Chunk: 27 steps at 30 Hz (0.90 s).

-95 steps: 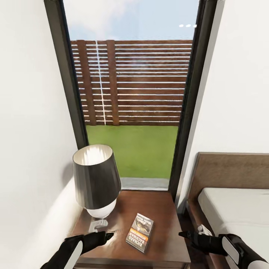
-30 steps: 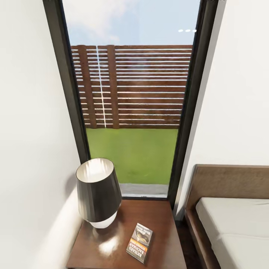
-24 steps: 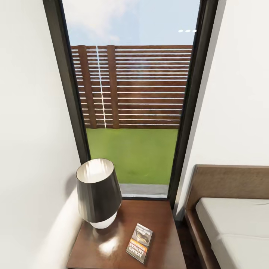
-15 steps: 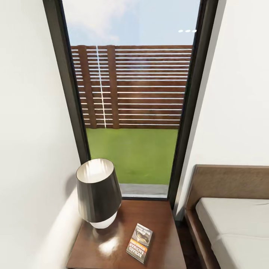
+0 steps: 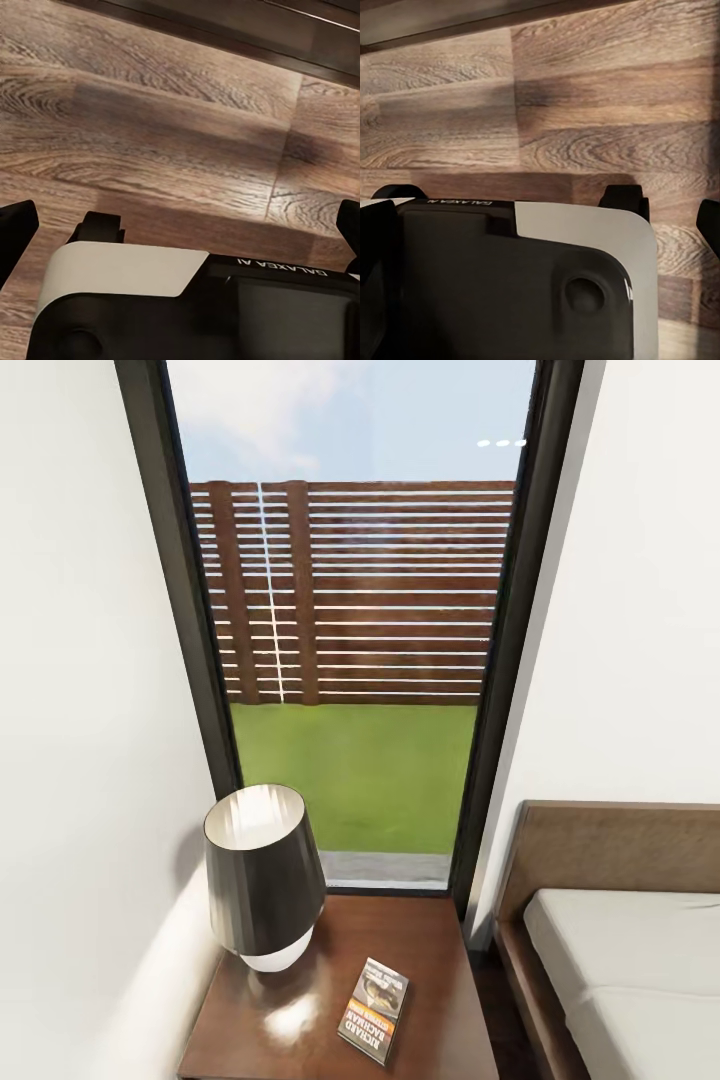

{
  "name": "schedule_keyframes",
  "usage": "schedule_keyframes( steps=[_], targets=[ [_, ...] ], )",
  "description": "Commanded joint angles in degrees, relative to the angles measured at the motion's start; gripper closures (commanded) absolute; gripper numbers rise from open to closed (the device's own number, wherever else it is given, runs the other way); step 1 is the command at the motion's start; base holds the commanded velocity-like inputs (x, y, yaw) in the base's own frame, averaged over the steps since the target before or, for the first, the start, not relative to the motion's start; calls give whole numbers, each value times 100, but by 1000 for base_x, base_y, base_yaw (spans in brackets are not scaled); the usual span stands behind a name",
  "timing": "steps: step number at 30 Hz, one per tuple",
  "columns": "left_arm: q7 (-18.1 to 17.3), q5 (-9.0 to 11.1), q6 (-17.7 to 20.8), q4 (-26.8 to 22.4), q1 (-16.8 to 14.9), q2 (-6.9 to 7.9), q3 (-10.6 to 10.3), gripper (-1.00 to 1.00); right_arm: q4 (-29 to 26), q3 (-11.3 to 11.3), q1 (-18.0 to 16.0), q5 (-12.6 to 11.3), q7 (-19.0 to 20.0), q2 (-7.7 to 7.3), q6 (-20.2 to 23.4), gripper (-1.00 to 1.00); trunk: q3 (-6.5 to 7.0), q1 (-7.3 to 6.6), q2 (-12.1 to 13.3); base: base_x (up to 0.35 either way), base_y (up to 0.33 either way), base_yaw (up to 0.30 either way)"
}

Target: In the bedroom, move the book from the bed onto either nightstand, and place the two sandals side by side next to the bed.

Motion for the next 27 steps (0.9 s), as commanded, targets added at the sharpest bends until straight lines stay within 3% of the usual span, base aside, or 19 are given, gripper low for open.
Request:
schedule_keyframes(
  steps=[1,27],
  targets=[
    [-18,59,-23,10,-5,0,-42,-100,17,28,-9,-56,28,-1,1,-100,-6,0,-4,0,0,0],
    [-18,59,-23,10,-5,2,-42,-100,18,28,-9,-56,28,7,-5,-100,-6,0,-4,0,0,0]
  ],
)
